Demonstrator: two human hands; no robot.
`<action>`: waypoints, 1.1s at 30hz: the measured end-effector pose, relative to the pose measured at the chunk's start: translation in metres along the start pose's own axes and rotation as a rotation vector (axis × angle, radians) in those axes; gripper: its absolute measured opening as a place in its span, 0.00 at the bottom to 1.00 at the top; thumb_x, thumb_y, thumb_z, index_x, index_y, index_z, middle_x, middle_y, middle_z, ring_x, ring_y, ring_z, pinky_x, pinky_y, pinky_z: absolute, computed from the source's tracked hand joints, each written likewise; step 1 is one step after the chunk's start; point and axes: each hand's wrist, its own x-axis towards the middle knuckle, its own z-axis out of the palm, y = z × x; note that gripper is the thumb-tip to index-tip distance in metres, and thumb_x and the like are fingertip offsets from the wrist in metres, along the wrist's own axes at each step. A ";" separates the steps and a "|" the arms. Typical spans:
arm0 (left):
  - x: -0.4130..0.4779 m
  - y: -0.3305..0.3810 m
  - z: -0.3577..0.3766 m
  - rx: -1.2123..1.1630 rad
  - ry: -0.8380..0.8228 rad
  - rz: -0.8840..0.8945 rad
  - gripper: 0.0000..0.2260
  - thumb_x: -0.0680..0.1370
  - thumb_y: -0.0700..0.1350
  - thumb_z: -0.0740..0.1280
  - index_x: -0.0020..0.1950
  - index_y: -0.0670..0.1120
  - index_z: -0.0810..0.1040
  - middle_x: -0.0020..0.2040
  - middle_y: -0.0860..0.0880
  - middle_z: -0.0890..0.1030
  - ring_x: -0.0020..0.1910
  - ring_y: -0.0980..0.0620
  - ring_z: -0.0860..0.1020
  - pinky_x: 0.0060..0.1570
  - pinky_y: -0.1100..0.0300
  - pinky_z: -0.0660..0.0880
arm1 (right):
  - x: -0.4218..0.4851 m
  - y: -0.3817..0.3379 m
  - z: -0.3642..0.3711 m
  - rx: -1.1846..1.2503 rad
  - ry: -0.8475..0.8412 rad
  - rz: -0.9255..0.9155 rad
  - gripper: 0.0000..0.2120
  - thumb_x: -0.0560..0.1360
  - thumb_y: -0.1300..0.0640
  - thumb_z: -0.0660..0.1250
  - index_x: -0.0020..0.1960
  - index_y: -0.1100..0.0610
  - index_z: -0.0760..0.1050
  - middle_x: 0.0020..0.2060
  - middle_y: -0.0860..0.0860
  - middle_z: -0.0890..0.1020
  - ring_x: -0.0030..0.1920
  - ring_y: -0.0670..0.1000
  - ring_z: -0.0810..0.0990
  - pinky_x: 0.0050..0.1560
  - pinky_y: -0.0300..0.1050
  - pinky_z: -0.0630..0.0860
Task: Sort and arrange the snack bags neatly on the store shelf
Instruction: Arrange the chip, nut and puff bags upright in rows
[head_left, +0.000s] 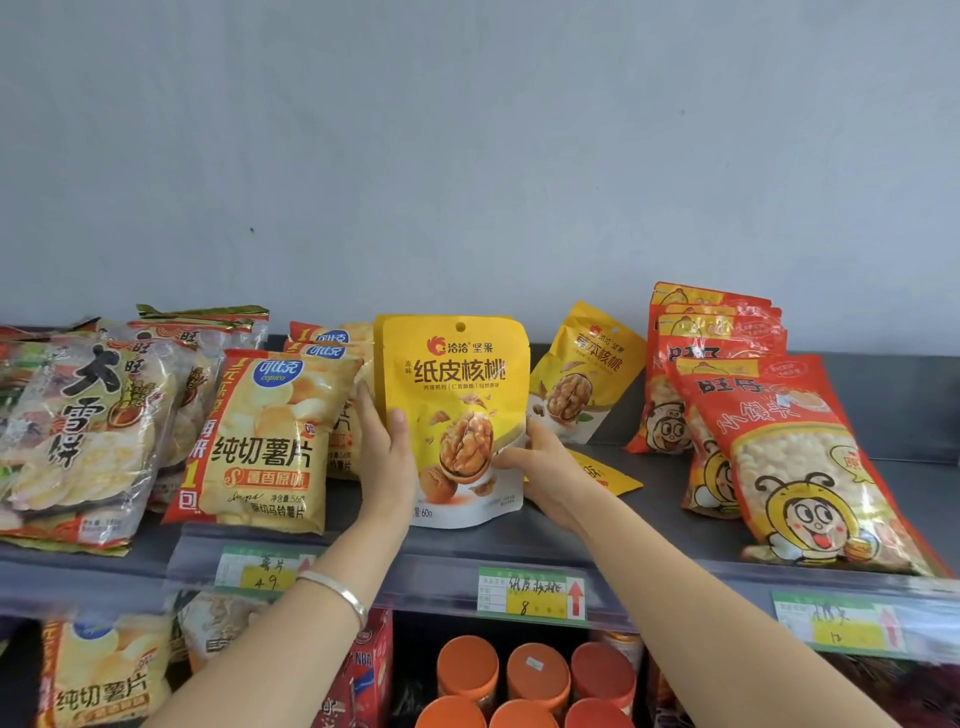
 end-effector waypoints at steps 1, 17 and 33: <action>0.001 -0.001 0.000 0.004 -0.021 -0.030 0.30 0.76 0.61 0.52 0.76 0.51 0.56 0.74 0.49 0.64 0.72 0.48 0.64 0.69 0.43 0.63 | 0.001 0.001 0.002 -0.010 0.003 -0.016 0.21 0.69 0.68 0.67 0.61 0.57 0.71 0.57 0.61 0.80 0.57 0.62 0.79 0.59 0.64 0.75; -0.010 0.024 0.002 0.276 -0.004 0.082 0.31 0.79 0.37 0.61 0.77 0.46 0.50 0.76 0.44 0.53 0.75 0.48 0.52 0.70 0.56 0.54 | -0.018 -0.011 -0.005 -0.364 0.219 -0.181 0.18 0.76 0.60 0.67 0.64 0.56 0.67 0.57 0.52 0.74 0.54 0.52 0.76 0.52 0.46 0.75; -0.052 0.028 0.096 0.756 -0.910 0.569 0.17 0.79 0.38 0.60 0.68 0.46 0.71 0.67 0.49 0.71 0.65 0.48 0.69 0.62 0.51 0.70 | -0.045 -0.003 -0.092 -0.859 0.349 -0.114 0.13 0.77 0.61 0.62 0.61 0.56 0.73 0.58 0.55 0.77 0.56 0.55 0.76 0.56 0.50 0.75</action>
